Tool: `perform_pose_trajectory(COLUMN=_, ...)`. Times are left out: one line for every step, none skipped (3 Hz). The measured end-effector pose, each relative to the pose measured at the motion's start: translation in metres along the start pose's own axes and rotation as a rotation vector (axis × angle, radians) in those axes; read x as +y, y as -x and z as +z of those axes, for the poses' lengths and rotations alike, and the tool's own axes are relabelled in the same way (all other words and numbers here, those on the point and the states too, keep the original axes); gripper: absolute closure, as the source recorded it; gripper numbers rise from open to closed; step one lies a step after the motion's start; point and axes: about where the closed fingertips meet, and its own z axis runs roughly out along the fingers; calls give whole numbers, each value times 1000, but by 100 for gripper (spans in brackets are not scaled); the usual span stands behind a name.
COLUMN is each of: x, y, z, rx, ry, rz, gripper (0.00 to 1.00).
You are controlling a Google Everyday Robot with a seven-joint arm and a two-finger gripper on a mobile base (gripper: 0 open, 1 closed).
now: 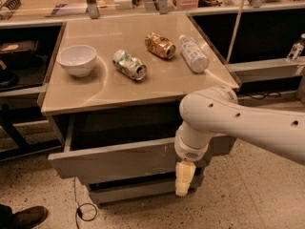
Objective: Open top drawer
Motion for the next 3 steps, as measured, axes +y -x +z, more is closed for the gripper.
perform_pose_trajectory(x=17, y=-10, z=-4, rx=13, ry=23, rz=6, gripper=0)
perform_pose_trajectory(x=58, y=-31, z=-10, rx=27, ry=66, rz=34, gripper=0)
perform_pose_trajectory(x=58, y=-31, z=-10, rx=28, ry=67, rz=34, gripper=0)
